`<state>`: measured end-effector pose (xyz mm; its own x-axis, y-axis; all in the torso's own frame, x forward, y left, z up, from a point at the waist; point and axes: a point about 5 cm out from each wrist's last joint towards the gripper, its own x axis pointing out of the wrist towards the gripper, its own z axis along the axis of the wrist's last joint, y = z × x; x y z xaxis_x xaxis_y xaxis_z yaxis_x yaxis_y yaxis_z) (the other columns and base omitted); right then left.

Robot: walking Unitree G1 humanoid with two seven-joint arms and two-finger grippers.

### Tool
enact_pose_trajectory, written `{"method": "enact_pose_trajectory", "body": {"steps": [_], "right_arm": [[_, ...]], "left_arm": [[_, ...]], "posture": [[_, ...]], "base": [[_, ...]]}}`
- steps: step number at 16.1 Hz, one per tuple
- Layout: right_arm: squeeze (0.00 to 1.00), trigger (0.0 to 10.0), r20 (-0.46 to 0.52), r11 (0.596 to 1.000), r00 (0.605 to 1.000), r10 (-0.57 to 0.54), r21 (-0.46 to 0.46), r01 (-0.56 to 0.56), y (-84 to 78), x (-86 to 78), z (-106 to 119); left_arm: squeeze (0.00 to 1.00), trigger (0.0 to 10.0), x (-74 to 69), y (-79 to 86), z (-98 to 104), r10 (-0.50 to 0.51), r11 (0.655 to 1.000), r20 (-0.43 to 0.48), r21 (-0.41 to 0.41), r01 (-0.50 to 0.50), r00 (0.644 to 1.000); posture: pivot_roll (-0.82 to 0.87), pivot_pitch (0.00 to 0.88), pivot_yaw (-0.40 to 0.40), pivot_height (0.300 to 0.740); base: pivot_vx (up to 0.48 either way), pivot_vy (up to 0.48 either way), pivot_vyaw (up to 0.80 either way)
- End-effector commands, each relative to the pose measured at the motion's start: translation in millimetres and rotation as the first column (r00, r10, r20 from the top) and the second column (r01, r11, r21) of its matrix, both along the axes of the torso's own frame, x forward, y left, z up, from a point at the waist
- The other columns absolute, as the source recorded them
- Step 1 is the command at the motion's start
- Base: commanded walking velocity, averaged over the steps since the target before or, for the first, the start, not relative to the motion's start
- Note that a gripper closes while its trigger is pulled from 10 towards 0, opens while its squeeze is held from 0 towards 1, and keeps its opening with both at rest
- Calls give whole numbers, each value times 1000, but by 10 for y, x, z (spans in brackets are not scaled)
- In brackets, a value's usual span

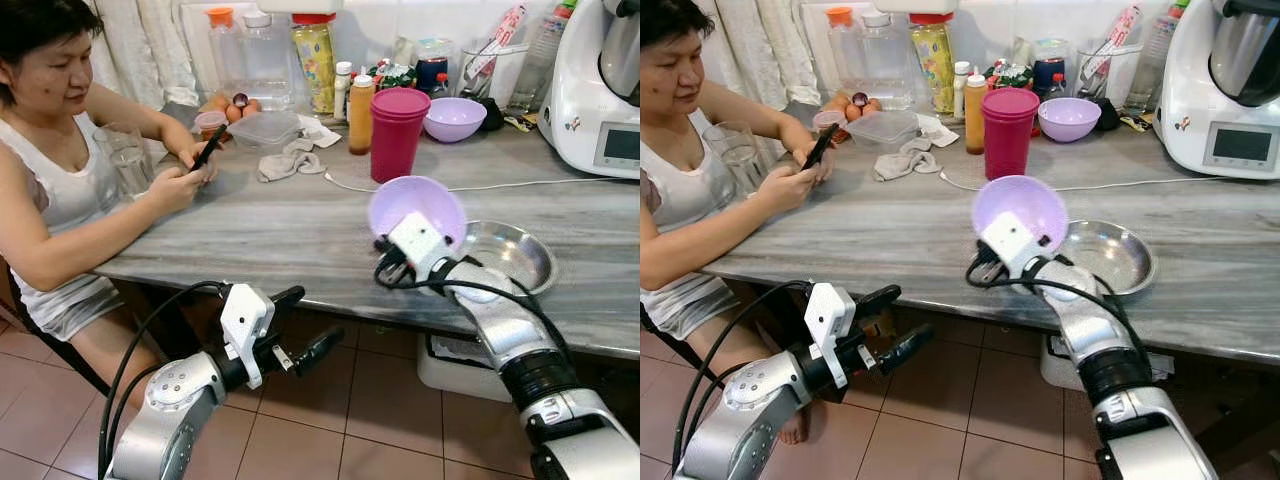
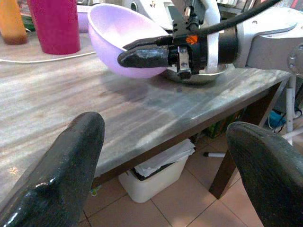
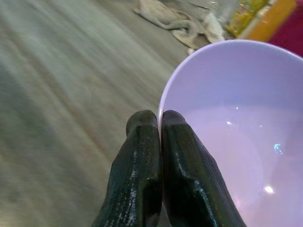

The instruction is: Setting the table

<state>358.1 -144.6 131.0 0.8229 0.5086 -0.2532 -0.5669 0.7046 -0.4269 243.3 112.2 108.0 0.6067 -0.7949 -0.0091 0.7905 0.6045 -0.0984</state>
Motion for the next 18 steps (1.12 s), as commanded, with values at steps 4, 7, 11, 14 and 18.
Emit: {"method": "enact_pose_trajectory", "body": {"steps": [4, 7, 11, 14, 18], "right_arm": [[1000, 10000, 31, 1000, 999, -15, 17, 14, -41, 60, 81], [1000, 10000, 44, 1000, 999, -26, 17, 25, -37, 86, 103], [1000, 10000, 76, 999, 997, -30, 14, 29, -32, 104, 147], [1000, 10000, 219, 996, 973, -78, 58, 67, -58, 100, 440], [1000, 10000, 345, 956, 893, -291, 141, 257, -327, -73, 644]], "left_arm": [[0, 10000, 5, 5, 33, -9, 1000, -1, 15, 9, 1000], [0, 10000, 25, 2, 34, -10, 1000, 1, 28, 10, 1000], [0, 10000, 44, 8, 13, 4, 999, -5, 37, -4, 1000], [0, 10000, 73, 24, 7, 24, 999, 6, 38, -24, 1000], [0, 10000, 150, 41, 45, 44, 999, 14, 31, -44, 999]], "posture": [[-235, 0, 80, 740], [-234, 0, 81, 740], [-228, 0, 82, 740], [-228, 0, 86, 740], [-247, 0, 91, 740]], "base": [[0, 0, 0], [0, 0, 0], [0, 0, 0], [0, 0, 0], [0, 0, 0]]}}
